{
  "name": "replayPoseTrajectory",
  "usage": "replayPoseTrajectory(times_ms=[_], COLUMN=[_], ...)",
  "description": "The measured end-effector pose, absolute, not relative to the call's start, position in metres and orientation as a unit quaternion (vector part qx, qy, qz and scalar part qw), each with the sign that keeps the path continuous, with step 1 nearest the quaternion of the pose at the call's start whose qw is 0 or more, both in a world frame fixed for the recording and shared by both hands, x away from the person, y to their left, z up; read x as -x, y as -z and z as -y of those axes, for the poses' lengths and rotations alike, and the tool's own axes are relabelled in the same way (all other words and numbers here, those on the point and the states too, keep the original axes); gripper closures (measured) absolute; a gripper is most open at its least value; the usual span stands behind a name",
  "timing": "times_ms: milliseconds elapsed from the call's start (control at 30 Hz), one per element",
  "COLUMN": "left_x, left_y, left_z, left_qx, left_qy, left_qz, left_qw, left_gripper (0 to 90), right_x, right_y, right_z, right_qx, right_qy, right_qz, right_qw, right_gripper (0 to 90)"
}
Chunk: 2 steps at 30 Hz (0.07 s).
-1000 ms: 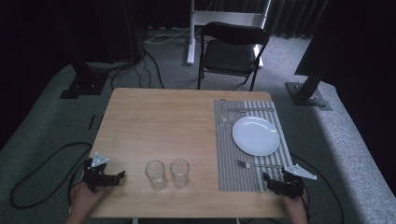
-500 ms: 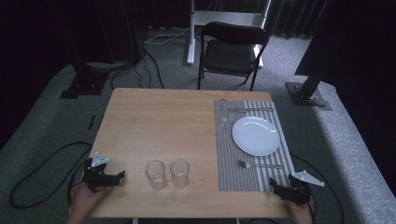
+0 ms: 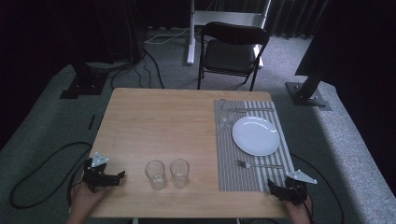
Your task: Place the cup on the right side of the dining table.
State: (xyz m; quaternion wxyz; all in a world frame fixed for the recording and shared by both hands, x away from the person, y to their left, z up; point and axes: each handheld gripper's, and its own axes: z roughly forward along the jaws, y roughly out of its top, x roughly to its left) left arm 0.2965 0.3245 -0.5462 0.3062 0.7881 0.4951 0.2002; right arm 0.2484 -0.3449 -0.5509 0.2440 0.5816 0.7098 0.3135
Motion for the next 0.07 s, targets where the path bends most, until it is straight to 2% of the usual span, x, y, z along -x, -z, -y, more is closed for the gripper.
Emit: replayPoseTrajectory(times_ms=[67], left_x=[-0.2965], left_y=[0.5462], left_z=[-0.3244], left_qx=[-0.788], left_qy=[-0.200], left_qz=[-0.495], left_qw=[0.306], left_gripper=[0.1], right_x=[-0.2485], right_y=[0.5508], right_z=[0.3444], right_qx=[-0.582], right_qy=[-0.312], right_qz=[-0.710], right_qw=[0.245], right_gripper=[13.4])
